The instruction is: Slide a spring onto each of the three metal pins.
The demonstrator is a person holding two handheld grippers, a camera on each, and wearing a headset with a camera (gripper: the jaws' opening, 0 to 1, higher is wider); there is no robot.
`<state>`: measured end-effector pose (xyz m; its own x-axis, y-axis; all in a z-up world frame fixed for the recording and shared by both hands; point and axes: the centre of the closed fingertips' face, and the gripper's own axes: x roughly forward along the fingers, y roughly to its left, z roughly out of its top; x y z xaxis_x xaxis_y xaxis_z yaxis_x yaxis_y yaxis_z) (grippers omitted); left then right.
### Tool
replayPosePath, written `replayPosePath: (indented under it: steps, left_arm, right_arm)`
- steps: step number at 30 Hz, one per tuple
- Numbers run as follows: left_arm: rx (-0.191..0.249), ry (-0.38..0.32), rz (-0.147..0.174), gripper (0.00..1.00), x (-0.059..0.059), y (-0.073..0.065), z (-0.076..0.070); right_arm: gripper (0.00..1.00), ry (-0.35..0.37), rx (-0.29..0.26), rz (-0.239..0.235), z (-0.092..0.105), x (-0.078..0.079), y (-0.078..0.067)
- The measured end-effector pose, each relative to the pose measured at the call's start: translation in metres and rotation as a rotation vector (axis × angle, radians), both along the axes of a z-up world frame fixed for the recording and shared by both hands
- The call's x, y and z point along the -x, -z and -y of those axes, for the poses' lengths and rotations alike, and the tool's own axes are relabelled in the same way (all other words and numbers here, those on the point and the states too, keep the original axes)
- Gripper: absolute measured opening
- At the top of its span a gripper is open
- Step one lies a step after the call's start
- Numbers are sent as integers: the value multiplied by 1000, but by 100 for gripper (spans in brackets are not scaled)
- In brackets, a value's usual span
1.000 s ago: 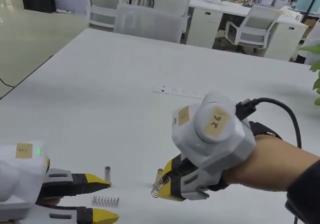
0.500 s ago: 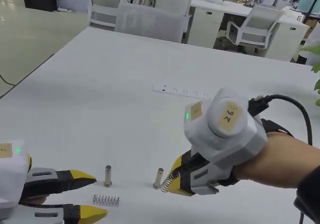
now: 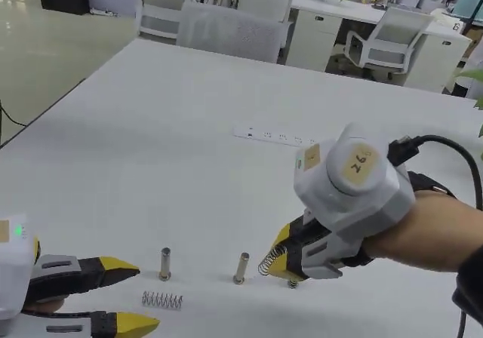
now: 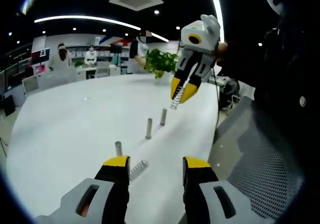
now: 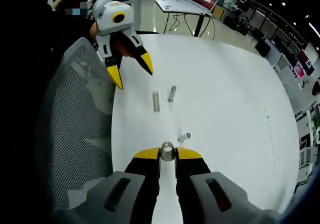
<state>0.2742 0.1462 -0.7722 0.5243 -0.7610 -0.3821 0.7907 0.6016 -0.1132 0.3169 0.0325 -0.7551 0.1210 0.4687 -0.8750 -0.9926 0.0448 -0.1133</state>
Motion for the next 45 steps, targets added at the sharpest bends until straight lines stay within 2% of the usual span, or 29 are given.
replayPosePath:
  steps: [12,26,45]
  left_arm:
    - [0,2,0,36,4,2,6]
    - [-2,-18,-3,36,6,4,4]
    - [-8,-43,-6,35,3,5,1]
  right_arm:
    - [8,9,-1,2,-9,-17,2]
    - [8,2,39,26,-18,-37,21]
    - [8,-2,73,-19,-19,-46,42]
